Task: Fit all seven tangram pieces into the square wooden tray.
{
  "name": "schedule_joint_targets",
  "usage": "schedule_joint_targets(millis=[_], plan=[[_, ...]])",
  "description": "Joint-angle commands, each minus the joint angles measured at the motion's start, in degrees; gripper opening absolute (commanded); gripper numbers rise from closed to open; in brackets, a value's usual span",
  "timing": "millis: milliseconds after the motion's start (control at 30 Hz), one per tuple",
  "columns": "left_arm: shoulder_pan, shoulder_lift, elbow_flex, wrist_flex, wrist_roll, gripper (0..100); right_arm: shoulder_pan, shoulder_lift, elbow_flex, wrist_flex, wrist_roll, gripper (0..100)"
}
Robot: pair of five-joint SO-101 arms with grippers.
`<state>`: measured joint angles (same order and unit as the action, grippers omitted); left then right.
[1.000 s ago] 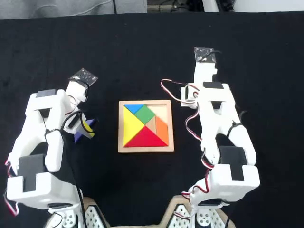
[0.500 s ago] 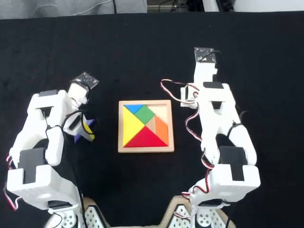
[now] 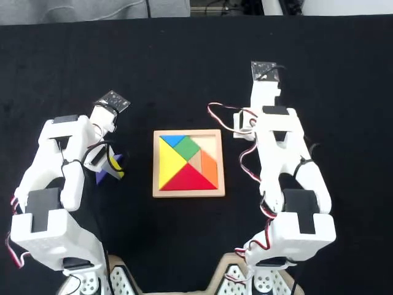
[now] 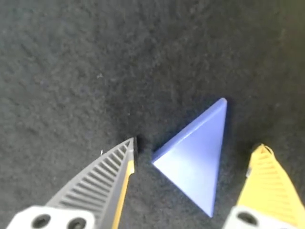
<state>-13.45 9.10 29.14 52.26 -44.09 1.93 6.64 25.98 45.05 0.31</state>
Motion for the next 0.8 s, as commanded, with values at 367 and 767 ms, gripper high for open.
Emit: schedule_joint_targets(millis=[367, 767], plan=[[0.57, 4.04, -8.04, 4.92, -0.35, 21, 0.70, -0.40, -1.89, -1.14, -0.09, 1.1], [0.31, 3.96, -7.69, 5.01, -0.26, 14, 0.79, -0.40, -2.07, -1.14, 0.00, 1.1]])
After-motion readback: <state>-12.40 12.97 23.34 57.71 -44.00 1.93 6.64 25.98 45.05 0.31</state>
